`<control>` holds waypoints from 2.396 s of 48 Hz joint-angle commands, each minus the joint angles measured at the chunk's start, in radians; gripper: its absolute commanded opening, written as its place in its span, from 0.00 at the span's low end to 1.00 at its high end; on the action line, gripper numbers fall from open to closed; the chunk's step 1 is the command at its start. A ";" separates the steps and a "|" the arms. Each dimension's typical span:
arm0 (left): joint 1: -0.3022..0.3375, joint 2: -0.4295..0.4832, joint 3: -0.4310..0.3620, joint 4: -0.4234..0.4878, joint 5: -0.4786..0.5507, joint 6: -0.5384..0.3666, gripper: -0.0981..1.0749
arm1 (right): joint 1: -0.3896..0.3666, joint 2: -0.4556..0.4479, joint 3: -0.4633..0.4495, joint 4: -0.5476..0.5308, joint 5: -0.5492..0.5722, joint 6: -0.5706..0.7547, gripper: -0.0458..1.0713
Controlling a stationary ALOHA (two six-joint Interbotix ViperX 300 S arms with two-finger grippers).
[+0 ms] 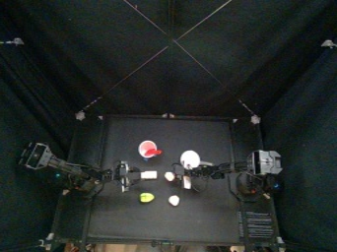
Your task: Place apple half in pan
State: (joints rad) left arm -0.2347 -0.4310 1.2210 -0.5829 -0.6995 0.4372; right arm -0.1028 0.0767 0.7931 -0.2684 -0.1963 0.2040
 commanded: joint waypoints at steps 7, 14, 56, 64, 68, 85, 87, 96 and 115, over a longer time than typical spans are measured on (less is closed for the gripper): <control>-0.003 0.000 -0.012 0.003 -0.005 -0.002 0.77 | 0.002 -0.055 0.000 0.009 -0.003 0.000 0.74; -0.003 0.000 -0.012 0.005 -0.005 0.000 0.77 | -0.005 -0.104 0.043 0.023 -0.003 0.002 0.74; -0.002 0.008 -0.015 0.002 -0.005 -0.002 0.77 | -0.181 -0.390 0.353 0.239 -0.130 0.000 0.75; 0.000 0.008 -0.014 0.002 -0.005 -0.002 0.77 | -0.201 -0.360 0.353 0.262 -0.132 0.000 0.76; 0.002 0.009 -0.012 0.002 -0.005 -0.002 0.77 | -0.204 -0.344 0.353 0.264 -0.132 0.000 0.76; 0.003 0.012 -0.012 0.002 -0.005 -0.002 0.77 | -0.212 -0.327 0.342 0.268 -0.132 0.000 0.76; 0.003 0.012 -0.012 0.002 -0.005 -0.002 0.77 | -0.213 -0.327 0.342 0.272 -0.132 0.000 0.76; 0.003 0.012 -0.014 0.003 -0.005 -0.002 0.77 | -0.212 -0.327 0.344 0.268 -0.133 -0.002 0.76; 0.005 0.012 -0.014 0.002 -0.005 -0.002 0.77 | -0.212 -0.327 0.341 0.265 -0.129 -0.002 0.75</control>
State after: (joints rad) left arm -0.2332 -0.4188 1.2226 -0.5844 -0.6995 0.4357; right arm -0.3114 -0.2393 1.1505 -0.0015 -0.3206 0.2040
